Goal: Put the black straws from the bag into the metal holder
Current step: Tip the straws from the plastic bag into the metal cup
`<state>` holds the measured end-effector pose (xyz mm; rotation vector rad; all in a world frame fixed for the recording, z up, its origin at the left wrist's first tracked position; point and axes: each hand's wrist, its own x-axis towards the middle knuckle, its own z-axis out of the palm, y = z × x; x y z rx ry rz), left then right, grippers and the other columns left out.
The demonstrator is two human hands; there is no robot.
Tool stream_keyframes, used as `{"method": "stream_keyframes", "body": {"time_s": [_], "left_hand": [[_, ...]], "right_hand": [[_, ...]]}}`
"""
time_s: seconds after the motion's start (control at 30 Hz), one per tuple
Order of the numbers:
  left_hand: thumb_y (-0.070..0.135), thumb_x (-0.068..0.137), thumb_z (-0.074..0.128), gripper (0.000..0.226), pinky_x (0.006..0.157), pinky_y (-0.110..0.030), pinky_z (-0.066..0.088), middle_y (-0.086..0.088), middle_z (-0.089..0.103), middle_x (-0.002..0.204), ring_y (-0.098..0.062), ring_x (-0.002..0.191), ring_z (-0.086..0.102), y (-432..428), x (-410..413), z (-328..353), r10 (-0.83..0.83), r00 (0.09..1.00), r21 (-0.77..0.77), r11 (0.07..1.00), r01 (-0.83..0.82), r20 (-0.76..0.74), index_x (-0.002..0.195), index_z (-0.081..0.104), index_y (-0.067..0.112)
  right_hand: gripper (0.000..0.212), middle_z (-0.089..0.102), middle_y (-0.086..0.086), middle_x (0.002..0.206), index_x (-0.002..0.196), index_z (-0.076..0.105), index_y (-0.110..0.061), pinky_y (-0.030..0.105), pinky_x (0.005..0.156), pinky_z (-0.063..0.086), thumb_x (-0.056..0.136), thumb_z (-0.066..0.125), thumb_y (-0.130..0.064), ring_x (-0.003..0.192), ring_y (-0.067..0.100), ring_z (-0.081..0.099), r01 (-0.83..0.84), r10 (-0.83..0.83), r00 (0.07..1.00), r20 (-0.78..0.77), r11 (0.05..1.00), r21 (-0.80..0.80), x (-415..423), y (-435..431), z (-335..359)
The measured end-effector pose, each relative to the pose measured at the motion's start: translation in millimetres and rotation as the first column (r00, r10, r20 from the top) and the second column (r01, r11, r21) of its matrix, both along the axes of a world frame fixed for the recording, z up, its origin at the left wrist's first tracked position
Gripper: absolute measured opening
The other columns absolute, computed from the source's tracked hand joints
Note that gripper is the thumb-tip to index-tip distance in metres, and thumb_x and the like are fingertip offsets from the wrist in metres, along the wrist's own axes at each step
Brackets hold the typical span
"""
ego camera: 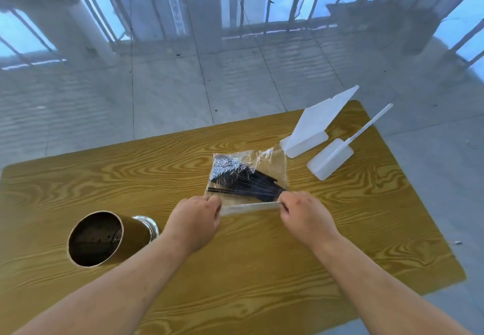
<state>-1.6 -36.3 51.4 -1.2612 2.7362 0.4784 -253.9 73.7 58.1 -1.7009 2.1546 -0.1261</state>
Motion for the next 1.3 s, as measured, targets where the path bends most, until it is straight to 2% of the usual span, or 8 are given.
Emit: {"method": "stream_keyframes", "body": {"time_s": [0.2, 0.47, 0.73, 0.83, 0.9, 1.03, 1.13, 1.3], "left_hand": [[0.023, 0.102, 0.053, 0.012, 0.063, -0.036, 0.037, 0.006, 0.064, 0.075, -0.029, 0.072, 0.065, -36, 5, 69, 0.105, 0.977, -0.108, 0.986, -0.127, -0.184, 0.093, 0.061, 0.019], [0.019, 0.098, 0.058, 0.025, 0.078, -0.041, 0.051, -0.008, 0.075, 0.108, -0.036, 0.097, 0.07, -72, 12, 158, 0.169, 0.938, -0.257, 0.933, -0.252, -0.303, 0.122, 0.06, 0.016], [0.076, 0.067, 0.075, 0.107, 0.1, -0.05, 0.052, -0.006, 0.052, 0.14, -0.029, 0.119, 0.058, -67, 29, 207, 0.002, 0.976, -0.444, 0.891, -0.1, -0.216, 0.15, 0.04, 0.018], [0.068, 0.063, 0.083, 0.108, 0.097, -0.049, 0.051, -0.007, 0.05, 0.139, -0.028, 0.115, 0.056, -68, 31, 218, -0.024, 0.975, -0.54, 0.835, -0.102, -0.22, 0.15, 0.042, 0.017], [0.047, 0.069, 0.085, 0.093, 0.095, -0.047, 0.054, -0.009, 0.049, 0.137, -0.028, 0.112, 0.057, -69, 35, 224, -0.023, 0.972, -0.598, 0.792, -0.126, -0.235, 0.146, 0.044, 0.016], [0.021, 0.076, 0.08, 0.066, 0.09, -0.045, 0.055, -0.009, 0.055, 0.126, -0.03, 0.104, 0.064, -70, 49, 241, 0.021, 0.956, -0.648, 0.73, -0.215, -0.294, 0.134, 0.048, 0.012], [0.029, 0.079, 0.078, 0.058, 0.086, -0.046, 0.055, -0.006, 0.059, 0.122, -0.031, 0.101, 0.066, -70, 61, 256, 0.029, 0.936, -0.637, 0.725, -0.262, -0.352, 0.127, 0.05, 0.014], [0.065, 0.064, 0.083, 0.105, 0.094, -0.048, 0.05, -0.008, 0.05, 0.139, -0.03, 0.113, 0.056, -60, 78, 271, 0.036, 0.985, -0.682, 0.718, -0.144, -0.169, 0.147, 0.041, 0.017]], "right_hand": [[0.013, 0.066, -0.008, 0.077, 0.093, 0.068, -0.019, 0.027, 0.059, 0.046, 0.105, 0.062, -0.019, 0.071, 0.013, 0.061, 0.09, -0.065, 0.992, 0.107, 0.967, -0.239, -4, -40, 66], [0.009, 0.072, -0.018, 0.083, 0.094, 0.066, -0.027, 0.011, 0.059, 0.046, 0.102, 0.07, -0.024, 0.072, -0.008, 0.066, 0.322, -0.103, 0.853, 0.512, 0.876, -0.36, -2, -96, 137], [0.014, 0.068, -0.007, 0.07, 0.093, 0.064, -0.019, 0.036, 0.052, 0.047, 0.106, 0.067, -0.024, 0.054, 0.016, 0.06, 0.313, 0.069, 0.617, 0.784, 0.892, -0.325, 34, -140, 203], [0.024, 0.072, 0.024, 0.087, 0.099, 0.066, -0.01, 0.06, 0.063, 0.056, 0.107, 0.065, -0.033, 0.072, 0.052, 0.068, 0.281, 0.112, 0.572, 0.813, 0.904, -0.321, 51, -148, 223], [0.025, 0.073, 0.02, 0.085, 0.099, 0.066, -0.011, 0.064, 0.069, 0.06, 0.108, 0.064, -0.034, 0.077, 0.055, 0.069, 0.29, 0.109, 0.525, 0.844, 0.91, -0.298, 58, -151, 229], [0.03, 0.074, 0.003, 0.069, 0.1, 0.064, -0.011, 0.046, 0.06, 0.063, 0.11, 0.057, -0.038, 0.058, 0.024, 0.072, 0.275, 0.128, 0.483, 0.866, 0.917, -0.288, 67, -158, 235], [0.04, 0.065, 0.004, 0.059, 0.092, 0.061, -0.009, 0.031, 0.05, 0.057, 0.111, 0.053, -0.044, 0.05, 0.019, 0.066, 0.308, 0.099, 0.426, 0.899, 0.919, -0.247, 79, -162, 239], [0.069, 0.058, 0.002, 0.046, 0.075, 0.059, -0.004, 0.028, 0.051, 0.054, 0.11, 0.039, -0.059, 0.04, 0.016, 0.055, 0.252, 0.112, 0.425, 0.898, 0.939, -0.236, 106, -165, 250]]}}
